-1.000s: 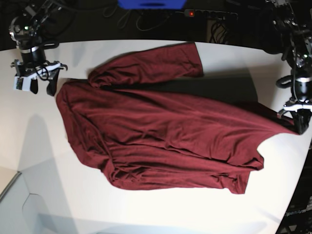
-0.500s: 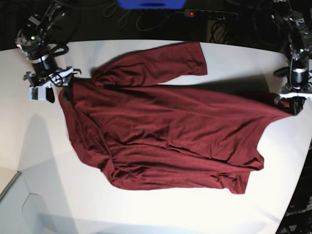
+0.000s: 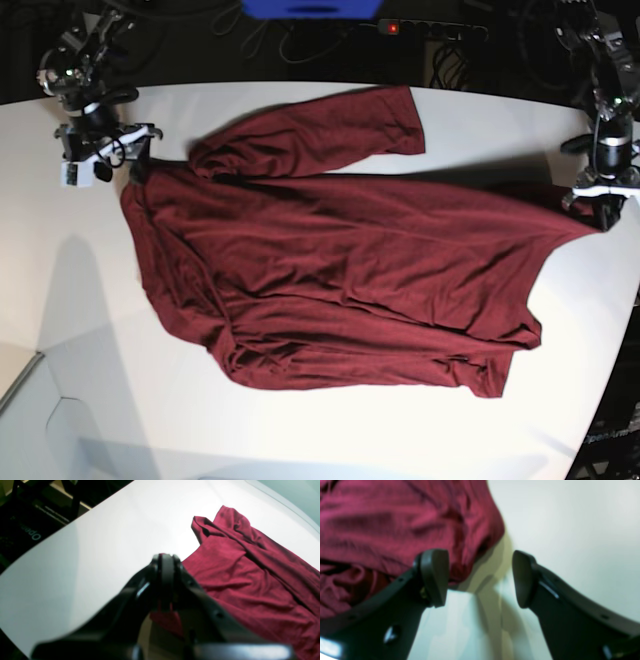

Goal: Layout the t-shirt on the table in an organized manner, then fold the t-shirt properly
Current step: 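Grasp the shirt edge with the right gripper opposite the left gripper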

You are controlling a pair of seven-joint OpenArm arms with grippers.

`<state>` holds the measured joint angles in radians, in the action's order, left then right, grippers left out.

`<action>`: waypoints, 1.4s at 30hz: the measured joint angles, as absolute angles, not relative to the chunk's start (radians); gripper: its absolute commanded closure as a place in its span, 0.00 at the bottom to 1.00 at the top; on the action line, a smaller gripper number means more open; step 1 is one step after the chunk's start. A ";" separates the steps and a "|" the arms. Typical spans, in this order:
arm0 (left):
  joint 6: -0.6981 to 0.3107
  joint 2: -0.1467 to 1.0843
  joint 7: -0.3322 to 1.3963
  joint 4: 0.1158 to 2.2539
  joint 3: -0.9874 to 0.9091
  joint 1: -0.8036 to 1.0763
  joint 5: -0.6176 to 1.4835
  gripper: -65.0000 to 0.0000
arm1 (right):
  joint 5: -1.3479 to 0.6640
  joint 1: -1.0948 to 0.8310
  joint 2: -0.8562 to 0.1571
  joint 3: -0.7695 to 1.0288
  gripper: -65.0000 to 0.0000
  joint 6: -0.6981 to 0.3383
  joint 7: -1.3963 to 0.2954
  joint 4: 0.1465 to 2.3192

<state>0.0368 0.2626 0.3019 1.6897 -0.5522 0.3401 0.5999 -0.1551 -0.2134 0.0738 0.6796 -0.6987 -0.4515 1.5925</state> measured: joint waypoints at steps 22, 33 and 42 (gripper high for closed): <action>0.038 0.268 0.302 1.637 -0.553 0.337 0.599 1.00 | -0.162 -0.150 0.030 0.656 0.76 -0.698 -0.444 1.472; 0.029 0.278 0.310 1.547 -0.596 0.253 0.599 1.00 | -0.165 -0.117 -0.019 0.664 1.00 -0.699 -0.441 1.473; 0.030 0.293 0.310 1.545 -0.648 0.220 0.597 1.00 | -0.164 -0.089 -0.034 0.664 1.00 -0.699 -0.447 1.501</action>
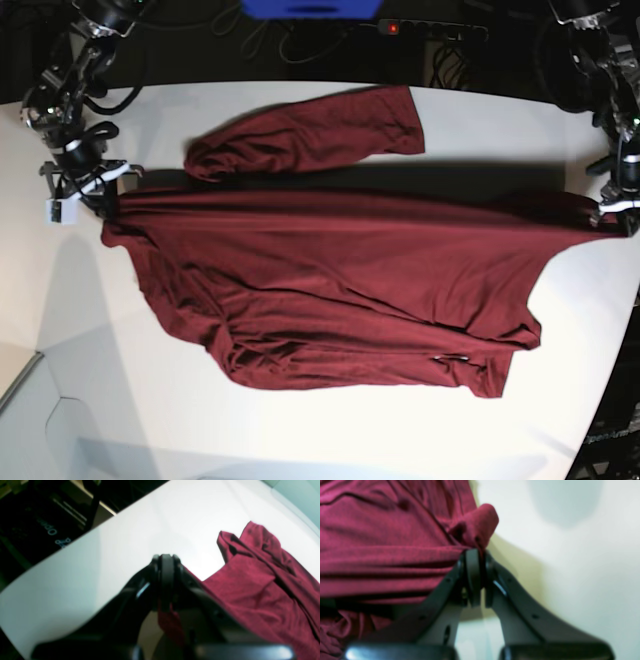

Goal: Layout the t-shirt on the table in an organized manner, then fold the t-shirt properly
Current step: 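Grasp the shirt edge with the right gripper opposite the left gripper, then lift the shirt edge with both grippers and pull it taut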

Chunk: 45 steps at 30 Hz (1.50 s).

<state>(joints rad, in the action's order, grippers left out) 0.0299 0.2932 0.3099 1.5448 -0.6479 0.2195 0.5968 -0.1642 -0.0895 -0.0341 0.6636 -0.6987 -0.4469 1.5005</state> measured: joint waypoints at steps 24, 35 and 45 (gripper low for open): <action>0.032 0.280 0.309 1.370 -0.554 -0.025 0.599 1.00 | -0.163 0.047 -0.091 0.656 1.00 -0.700 -0.471 1.592; 0.045 0.280 0.310 1.196 -0.451 -0.291 0.598 1.00 | -0.148 0.311 -0.180 0.546 1.00 -0.702 -0.625 1.570; 0.038 0.292 0.303 1.085 -0.387 -0.501 0.590 1.00 | -0.032 0.508 -0.187 0.510 1.00 -0.702 -0.618 1.422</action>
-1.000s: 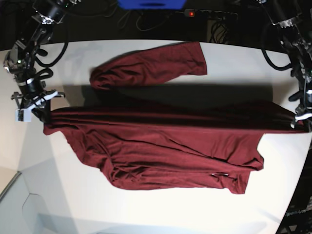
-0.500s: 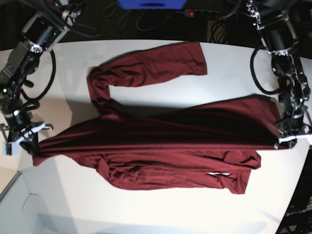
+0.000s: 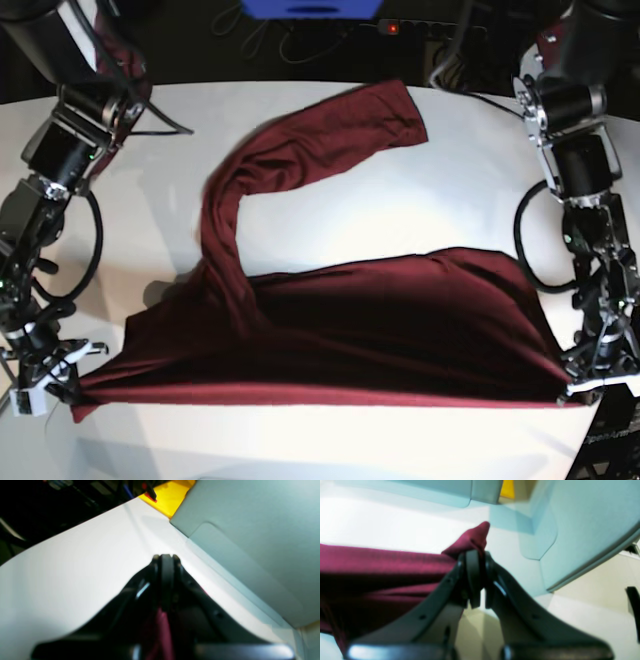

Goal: Layout the t-shirt on the table in an organized manner, then fold the t-shirt properly
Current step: 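Lift the shirt edge with both grippers and pull it taut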

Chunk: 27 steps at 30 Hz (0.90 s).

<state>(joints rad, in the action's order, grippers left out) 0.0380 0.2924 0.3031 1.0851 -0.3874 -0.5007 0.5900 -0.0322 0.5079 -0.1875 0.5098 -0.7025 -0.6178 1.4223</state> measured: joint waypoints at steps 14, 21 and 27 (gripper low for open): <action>0.037 0.336 0.468 1.148 -0.393 -0.805 0.600 1.00 | -0.036 0.570 -0.211 0.548 1.00 -0.702 -0.622 1.462; 0.035 0.329 0.523 1.358 -0.394 -0.652 0.599 1.00 | -0.041 0.467 -0.201 0.580 1.00 -0.703 -0.620 1.528; 0.044 0.298 0.535 1.514 -0.467 -0.312 0.651 1.00 | -0.038 0.321 -0.173 0.600 1.00 -0.704 -0.618 1.591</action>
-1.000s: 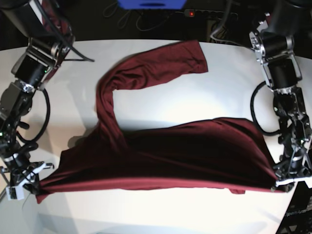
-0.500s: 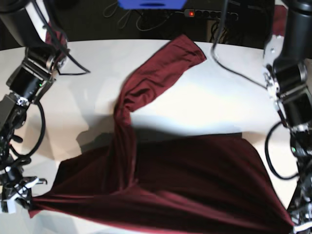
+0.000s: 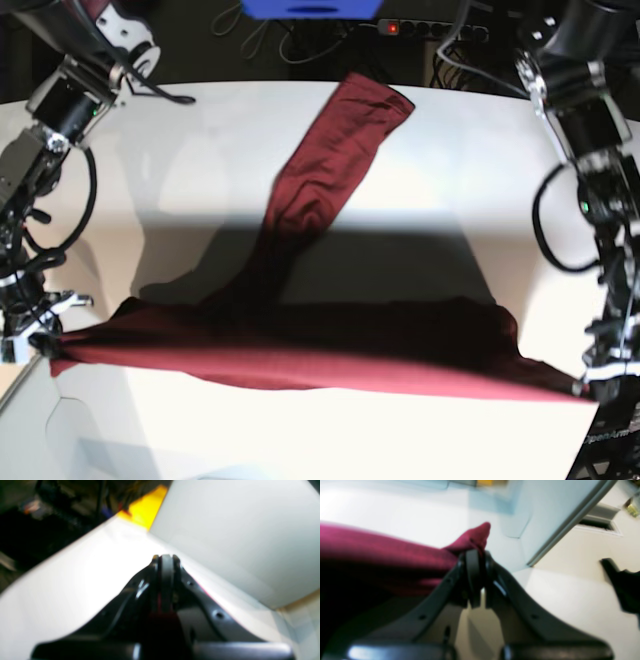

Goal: Layout the t-shirt on the table in an organized manner, then fold the t-shirt properly
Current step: 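Lift the shirt edge with both grippers and pull it taut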

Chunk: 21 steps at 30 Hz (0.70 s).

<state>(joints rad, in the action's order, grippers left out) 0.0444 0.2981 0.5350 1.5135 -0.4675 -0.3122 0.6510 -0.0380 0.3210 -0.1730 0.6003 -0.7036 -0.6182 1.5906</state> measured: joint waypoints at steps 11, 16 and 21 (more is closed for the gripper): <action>0.035 0.281 0.533 1.352 -0.674 0.073 0.862 1.00 | -0.040 0.100 -0.146 0.601 1.00 -0.705 -0.616 1.591; 0.037 0.282 0.527 1.258 -0.717 0.131 0.887 1.00 | -0.039 0.060 -0.127 0.602 1.00 -0.706 -0.618 1.589; 0.033 0.285 0.524 1.214 -0.717 0.136 0.891 1.00 | -0.041 0.056 -0.125 0.593 1.00 -0.706 -0.611 1.576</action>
<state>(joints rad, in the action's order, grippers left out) 0.0334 0.2852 0.5240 1.2140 -0.7166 0.1356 0.8909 -0.0414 0.0555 -0.1246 0.5926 -0.7063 -0.6113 1.5764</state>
